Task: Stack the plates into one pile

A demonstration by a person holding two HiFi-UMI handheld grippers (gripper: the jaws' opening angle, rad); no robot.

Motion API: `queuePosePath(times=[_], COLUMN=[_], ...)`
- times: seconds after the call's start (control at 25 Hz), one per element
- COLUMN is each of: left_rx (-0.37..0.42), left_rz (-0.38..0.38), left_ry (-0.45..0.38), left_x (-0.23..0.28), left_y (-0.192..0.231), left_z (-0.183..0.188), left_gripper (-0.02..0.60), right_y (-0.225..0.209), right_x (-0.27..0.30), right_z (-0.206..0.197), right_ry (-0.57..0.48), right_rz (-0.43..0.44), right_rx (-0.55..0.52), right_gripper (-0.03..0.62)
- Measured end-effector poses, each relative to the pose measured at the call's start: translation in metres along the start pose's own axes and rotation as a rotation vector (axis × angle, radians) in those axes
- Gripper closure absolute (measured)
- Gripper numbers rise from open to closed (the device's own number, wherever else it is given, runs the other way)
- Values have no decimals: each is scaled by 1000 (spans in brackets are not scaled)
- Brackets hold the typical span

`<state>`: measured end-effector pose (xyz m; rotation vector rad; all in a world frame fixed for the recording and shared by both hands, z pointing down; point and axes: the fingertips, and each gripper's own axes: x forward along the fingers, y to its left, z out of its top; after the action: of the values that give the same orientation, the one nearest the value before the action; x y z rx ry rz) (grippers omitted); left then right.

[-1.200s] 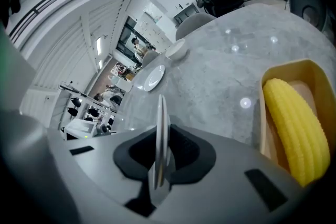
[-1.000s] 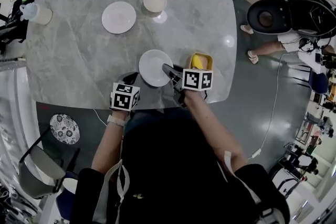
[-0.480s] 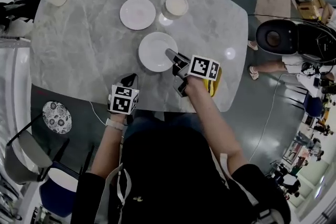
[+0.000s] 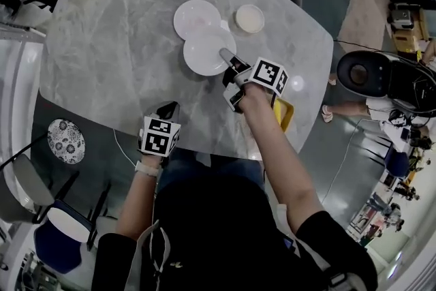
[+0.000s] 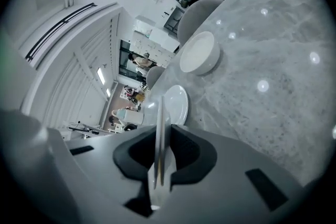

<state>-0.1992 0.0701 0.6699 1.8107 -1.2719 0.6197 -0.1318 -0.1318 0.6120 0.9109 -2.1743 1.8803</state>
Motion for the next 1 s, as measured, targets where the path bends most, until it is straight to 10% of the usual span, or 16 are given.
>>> queuePosePath(times=[1.0], left_rx=[-83], left_rz=[13], left_ry=[34], left_x=[9], left_y=[23], left_z=[0], left_gripper=[572], right_y=[0], right_x=[92], right_z=[54], right_ry=[-20], right_rz=[-44], right_rx=[9], right_gripper=[540])
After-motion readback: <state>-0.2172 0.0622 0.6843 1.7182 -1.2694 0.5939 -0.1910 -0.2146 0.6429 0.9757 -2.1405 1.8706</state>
